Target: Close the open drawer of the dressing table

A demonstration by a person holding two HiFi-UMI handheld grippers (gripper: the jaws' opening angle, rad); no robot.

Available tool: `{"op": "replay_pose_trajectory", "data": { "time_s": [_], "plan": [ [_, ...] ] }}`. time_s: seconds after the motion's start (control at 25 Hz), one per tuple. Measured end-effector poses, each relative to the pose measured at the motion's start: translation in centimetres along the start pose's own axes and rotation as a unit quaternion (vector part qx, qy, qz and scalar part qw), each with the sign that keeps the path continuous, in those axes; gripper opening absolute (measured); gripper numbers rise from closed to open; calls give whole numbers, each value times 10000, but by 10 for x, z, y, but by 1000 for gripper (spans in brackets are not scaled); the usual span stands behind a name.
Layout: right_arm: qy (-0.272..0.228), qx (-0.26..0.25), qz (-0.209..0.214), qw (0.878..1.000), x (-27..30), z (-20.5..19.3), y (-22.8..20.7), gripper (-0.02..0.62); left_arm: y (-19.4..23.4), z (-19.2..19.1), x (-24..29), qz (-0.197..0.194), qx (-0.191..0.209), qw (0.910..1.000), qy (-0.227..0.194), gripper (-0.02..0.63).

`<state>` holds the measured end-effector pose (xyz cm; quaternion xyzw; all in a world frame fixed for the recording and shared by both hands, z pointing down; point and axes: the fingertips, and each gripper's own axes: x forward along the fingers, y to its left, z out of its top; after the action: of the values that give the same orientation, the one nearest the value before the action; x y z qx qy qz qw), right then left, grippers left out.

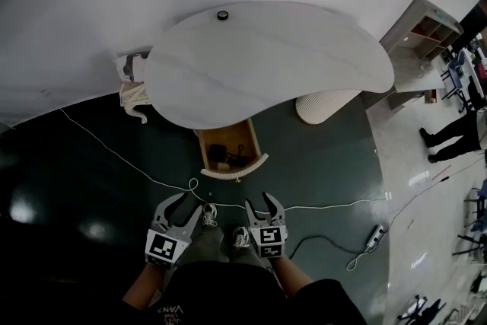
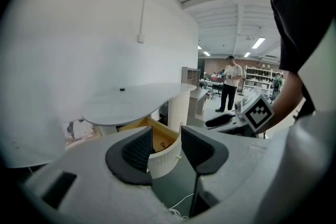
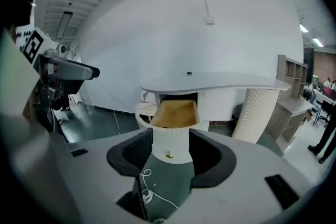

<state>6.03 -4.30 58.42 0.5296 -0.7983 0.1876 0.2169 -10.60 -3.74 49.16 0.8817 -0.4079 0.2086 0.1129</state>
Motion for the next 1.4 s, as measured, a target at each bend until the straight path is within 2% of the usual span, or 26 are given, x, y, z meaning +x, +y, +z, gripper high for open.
{"op": "replay_pose_trajectory", "data": {
  "time_s": [0.2, 0.44, 0.6, 0.92, 1.4],
  "plan": [
    [272, 68, -89, 9996, 37, -12, -1, 222, 16, -10, 20, -214, -4, 9997, 127, 164],
    [379, 207, -171, 9989, 73, -26, -4, 239, 26, -22, 39, -420, -68, 9989, 191, 164],
    [403, 96, -171, 9990, 92, -33, -5, 253, 33, -30, 48, -507, -85, 9984, 227, 164],
    [312, -151, -161, 9993, 114, -38, -5, 261, 44, -45, 54, -622, -18, 9975, 347, 164],
    [-1, -183, -208, 9996, 129, -27, -6, 270, 57, -52, 54, -605, -53, 9976, 319, 164]
  ]
}}
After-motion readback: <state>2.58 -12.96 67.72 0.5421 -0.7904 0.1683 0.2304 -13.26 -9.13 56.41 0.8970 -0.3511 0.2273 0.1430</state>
